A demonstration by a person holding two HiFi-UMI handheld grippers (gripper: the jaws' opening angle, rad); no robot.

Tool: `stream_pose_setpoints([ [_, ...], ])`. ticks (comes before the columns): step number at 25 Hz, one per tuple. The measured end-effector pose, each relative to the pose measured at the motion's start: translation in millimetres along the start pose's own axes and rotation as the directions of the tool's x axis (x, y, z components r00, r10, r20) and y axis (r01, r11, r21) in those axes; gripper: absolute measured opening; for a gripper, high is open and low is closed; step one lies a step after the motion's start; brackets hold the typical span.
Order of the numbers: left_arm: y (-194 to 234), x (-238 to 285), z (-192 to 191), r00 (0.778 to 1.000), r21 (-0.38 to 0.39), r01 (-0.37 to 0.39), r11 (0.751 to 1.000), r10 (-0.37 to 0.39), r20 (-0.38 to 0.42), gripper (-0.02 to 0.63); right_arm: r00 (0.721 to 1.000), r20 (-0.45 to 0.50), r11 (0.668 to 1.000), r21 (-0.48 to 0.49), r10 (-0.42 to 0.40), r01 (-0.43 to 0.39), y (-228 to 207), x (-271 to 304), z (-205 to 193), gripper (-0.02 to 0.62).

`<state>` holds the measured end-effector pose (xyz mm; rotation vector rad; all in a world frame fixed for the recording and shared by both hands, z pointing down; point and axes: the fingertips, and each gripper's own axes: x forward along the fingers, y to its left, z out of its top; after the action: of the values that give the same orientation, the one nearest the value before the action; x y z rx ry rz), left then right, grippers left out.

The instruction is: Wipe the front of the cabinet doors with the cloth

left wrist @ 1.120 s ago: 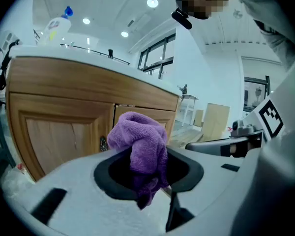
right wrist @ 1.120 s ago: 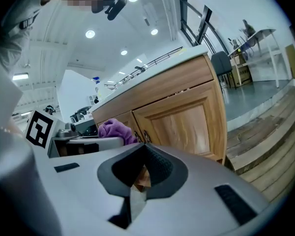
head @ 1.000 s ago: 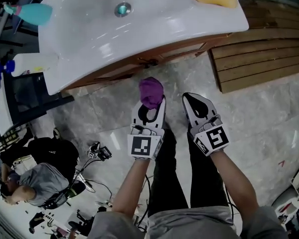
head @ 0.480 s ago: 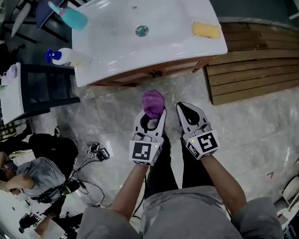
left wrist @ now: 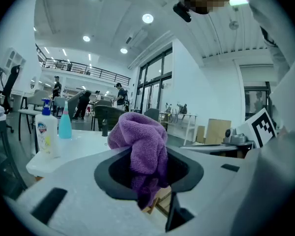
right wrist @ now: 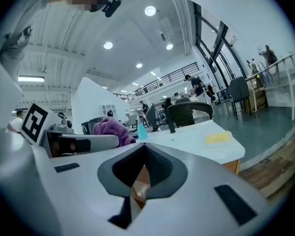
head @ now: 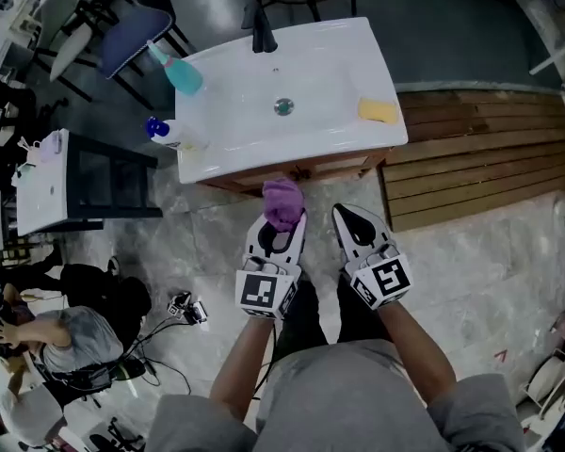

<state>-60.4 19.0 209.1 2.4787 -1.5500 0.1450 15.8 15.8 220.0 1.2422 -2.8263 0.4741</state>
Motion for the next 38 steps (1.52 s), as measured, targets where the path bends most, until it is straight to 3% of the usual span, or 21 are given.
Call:
stream_pose_setpoints([
  [8,-6,-16,83,0.996,0.107,0.017,0.994,-0.026,0.086,0.137,0.996,0.087,0.997,-0.081,0.026,-0.019,24,1,87,0.008],
  [13,-10,-21,135,0.988,0.131,0.009,0.991,-0.028,0.150,0.137,0.983,0.164,0.989,-0.138,0.081,-0.059,45,1,142,0.008],
  [19,-12,-41,192,0.960,0.176,-0.024,0.984,-0.027,0.279,0.137,0.957,0.261,0.977,-0.202,0.124,-0.072,67,-1,196,0.008],
  [24,-9,-51,227,0.943,0.224,-0.055,0.973,-0.023,0.332,0.137,0.936,0.322,0.964,-0.259,0.139,-0.053,77,-1,234,0.008],
  [32,-5,-57,241,0.931,0.249,-0.064,0.966,-0.032,0.364,0.138,0.922,0.351,0.950,-0.306,0.164,-0.053,90,5,247,0.008],
  [38,6,-62,238,0.928,0.244,-0.078,0.967,-0.019,0.371,0.138,0.920,0.360,0.957,-0.285,0.152,-0.047,95,11,239,0.008],
])
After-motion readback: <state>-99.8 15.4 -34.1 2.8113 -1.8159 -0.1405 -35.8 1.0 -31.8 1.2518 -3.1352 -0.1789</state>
